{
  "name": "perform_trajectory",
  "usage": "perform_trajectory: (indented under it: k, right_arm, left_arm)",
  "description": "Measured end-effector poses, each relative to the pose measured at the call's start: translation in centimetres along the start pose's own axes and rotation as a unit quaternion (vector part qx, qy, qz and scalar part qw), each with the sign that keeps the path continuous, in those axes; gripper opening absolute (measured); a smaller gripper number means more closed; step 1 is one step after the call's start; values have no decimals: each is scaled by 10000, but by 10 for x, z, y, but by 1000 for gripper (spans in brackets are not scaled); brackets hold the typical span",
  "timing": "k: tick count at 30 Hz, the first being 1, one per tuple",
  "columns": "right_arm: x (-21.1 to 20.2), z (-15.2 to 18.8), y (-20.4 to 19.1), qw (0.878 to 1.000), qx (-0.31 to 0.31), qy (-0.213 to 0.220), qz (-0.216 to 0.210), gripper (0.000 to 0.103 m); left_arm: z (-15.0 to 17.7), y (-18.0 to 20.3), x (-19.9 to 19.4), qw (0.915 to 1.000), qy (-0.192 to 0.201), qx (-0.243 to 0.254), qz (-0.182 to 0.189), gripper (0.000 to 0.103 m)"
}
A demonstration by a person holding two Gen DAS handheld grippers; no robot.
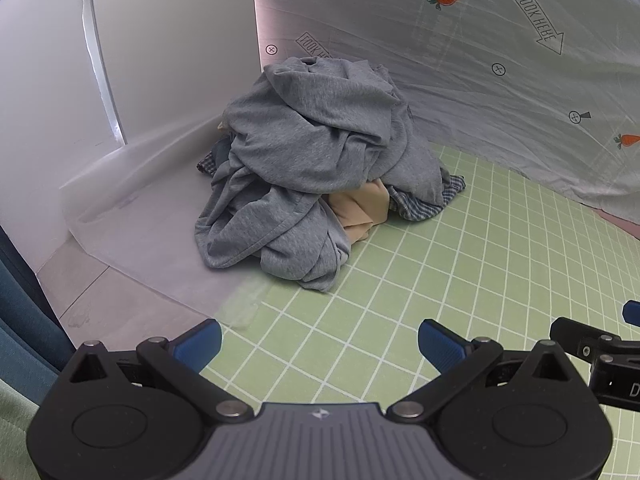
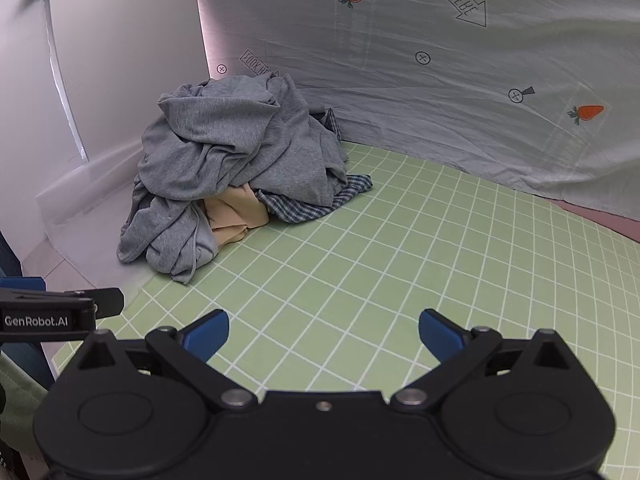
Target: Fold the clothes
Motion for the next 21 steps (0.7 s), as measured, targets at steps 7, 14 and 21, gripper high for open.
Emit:
perform_trajectory:
  k: [7, 14, 21]
  right_arm:
    - [-1, 1, -6, 10000, -22, 45, -68, 102]
    - [3, 1, -4, 10000, 14, -58, 0, 102]
    - [4, 3, 0, 10000, 22, -93, 13, 102]
  left_arm:
    - [0, 2, 1, 10000, -11, -23, -31, 103]
    - [0, 4, 1, 10000, -22, -45, -62, 103]
    - [1, 6, 2, 9999, -32, -64, -90, 103]
Point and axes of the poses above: each gripper's, at about its wrist camera, not at the fingertips, and x roughly the way its jaws point, y to its right, z to its underside, the point moved 2 cm from there along x, roughly the way its jaws point, and after that the axes turned 10 degrees about -x, right-handed, at the moved point
